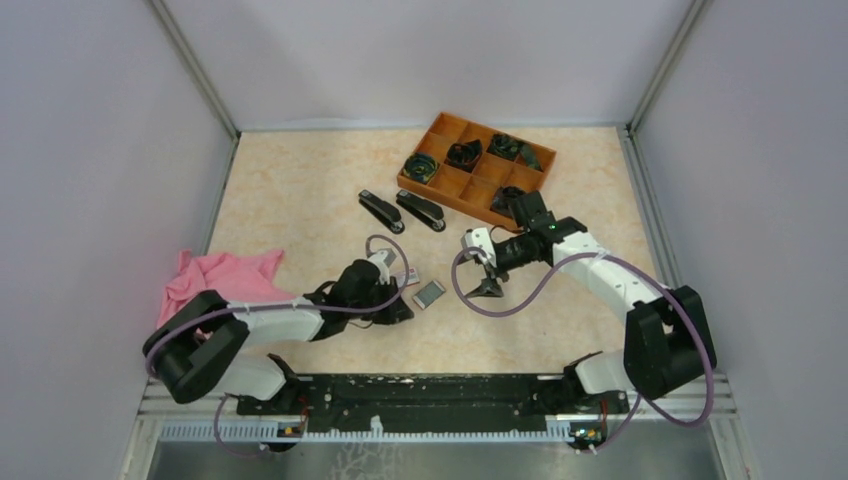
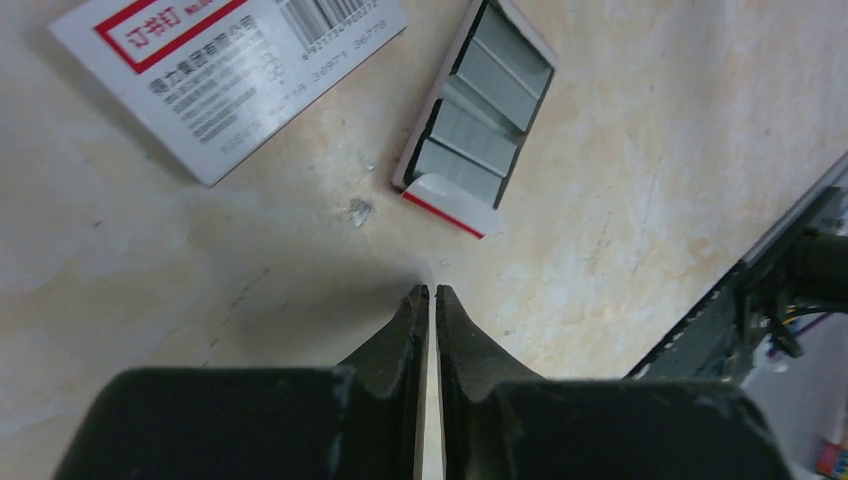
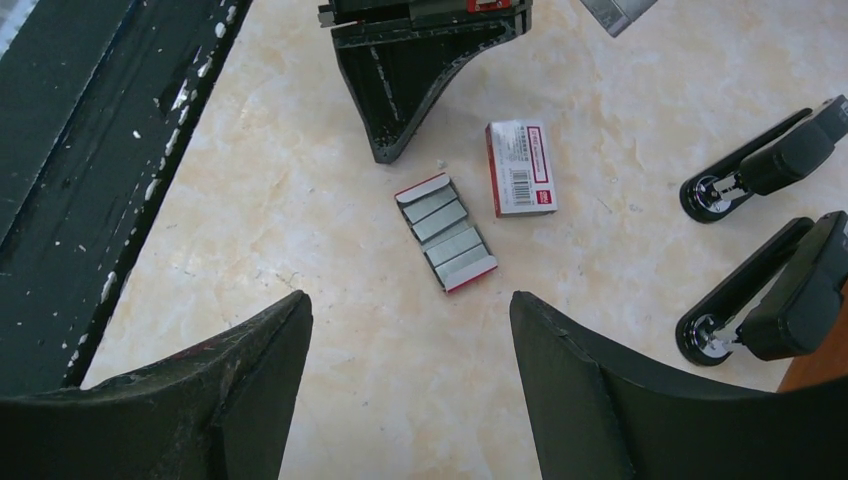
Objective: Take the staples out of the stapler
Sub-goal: Move the staple box to the center of the board.
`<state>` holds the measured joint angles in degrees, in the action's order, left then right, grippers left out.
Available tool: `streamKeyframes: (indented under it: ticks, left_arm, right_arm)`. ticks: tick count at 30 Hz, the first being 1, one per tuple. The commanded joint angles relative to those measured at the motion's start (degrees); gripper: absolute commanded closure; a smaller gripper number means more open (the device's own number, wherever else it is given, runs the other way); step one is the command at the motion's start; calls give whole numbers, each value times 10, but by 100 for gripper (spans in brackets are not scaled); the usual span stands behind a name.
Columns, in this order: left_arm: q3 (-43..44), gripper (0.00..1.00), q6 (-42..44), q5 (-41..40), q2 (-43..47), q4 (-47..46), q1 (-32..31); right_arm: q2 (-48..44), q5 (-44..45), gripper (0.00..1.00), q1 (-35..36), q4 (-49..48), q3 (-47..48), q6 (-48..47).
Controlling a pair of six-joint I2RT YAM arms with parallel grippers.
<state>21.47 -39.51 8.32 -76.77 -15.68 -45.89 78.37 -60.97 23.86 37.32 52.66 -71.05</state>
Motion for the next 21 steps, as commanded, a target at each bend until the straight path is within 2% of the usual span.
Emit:
streamKeyframes:
  ticks: [1,14,21]
  left_arm:
    - [32,88,-8,6,-51,-43,-3]
    - [116,85,41,2,-151,-25,-3]
    - [127,76,67,-16,-140,-13,-2]
  right_arm:
    - [-32,-12,27,4,-49,-3,21]
    - [-42,-3,27,4,-57,-10,22]
    - [-43,8,27,4,-56,-12,14]
